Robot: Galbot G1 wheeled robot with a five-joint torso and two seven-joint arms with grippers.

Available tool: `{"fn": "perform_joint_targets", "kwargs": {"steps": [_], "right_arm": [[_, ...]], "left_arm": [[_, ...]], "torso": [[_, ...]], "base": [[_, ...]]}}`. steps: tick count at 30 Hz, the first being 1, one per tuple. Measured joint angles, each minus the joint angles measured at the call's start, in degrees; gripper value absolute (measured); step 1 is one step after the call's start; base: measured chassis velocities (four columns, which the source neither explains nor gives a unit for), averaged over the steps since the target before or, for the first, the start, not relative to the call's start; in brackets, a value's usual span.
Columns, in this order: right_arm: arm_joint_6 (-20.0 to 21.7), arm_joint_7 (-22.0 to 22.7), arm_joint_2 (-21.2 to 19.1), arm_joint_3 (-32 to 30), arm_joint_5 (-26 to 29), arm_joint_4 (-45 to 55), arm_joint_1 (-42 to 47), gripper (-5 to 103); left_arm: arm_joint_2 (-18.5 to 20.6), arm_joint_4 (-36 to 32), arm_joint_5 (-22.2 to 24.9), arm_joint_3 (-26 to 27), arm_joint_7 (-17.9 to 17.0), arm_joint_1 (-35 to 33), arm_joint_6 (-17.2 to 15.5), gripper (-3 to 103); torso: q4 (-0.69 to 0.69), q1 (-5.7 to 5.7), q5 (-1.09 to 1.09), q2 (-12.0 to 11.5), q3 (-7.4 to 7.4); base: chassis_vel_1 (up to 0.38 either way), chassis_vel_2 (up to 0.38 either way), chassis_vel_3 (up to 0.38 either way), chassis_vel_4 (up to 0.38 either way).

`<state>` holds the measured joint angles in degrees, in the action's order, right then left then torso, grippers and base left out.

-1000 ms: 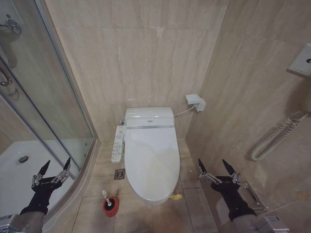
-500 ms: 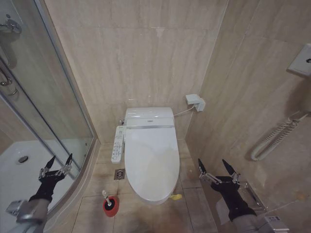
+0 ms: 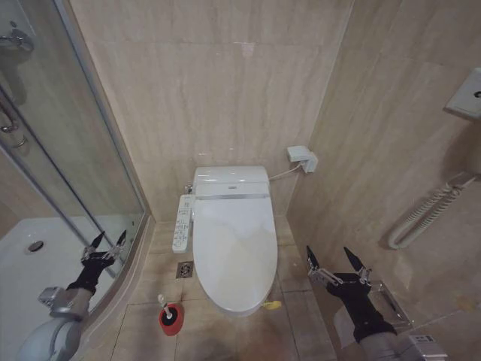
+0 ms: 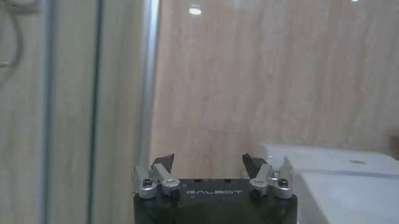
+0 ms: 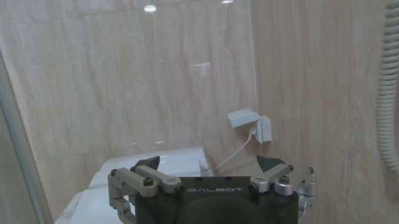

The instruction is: Open the toilet lid, clean the toilet bowl with a toilet brush, close the toilet lid, and flush.

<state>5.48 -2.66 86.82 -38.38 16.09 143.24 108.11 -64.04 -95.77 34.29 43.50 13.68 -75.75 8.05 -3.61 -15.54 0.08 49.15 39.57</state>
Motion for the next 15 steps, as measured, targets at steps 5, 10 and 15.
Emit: {"fn": "perform_joint_targets", "kwargs": {"steps": [5,10,15], "right_arm": [[0.00,0.00,0.00,0.00,0.00,0.01,-0.01,100],[0.00,0.00,0.00,0.00,0.00,0.01,-0.01,100],[0.00,0.00,0.01,0.01,0.00,0.01,-0.01,100]], "left_arm": [[-0.71,2.77,-0.48,-5.05,1.74,2.31,1.00,77],[-0.38,4.88,-0.88,-5.76,2.26,3.94,1.74,77],[0.24,6.17,-0.98,-5.23,2.80,4.86,2.33,77]], "torso": [[-0.01,0.00,-0.02,0.00,0.00],[0.00,0.01,-0.09,0.00,0.00],[0.00,0.00,-0.11,0.00,0.00]], "base": [[0.000,0.000,0.000,0.000],[0.000,0.000,0.000,0.000],[0.000,0.000,0.000,0.000]]}}
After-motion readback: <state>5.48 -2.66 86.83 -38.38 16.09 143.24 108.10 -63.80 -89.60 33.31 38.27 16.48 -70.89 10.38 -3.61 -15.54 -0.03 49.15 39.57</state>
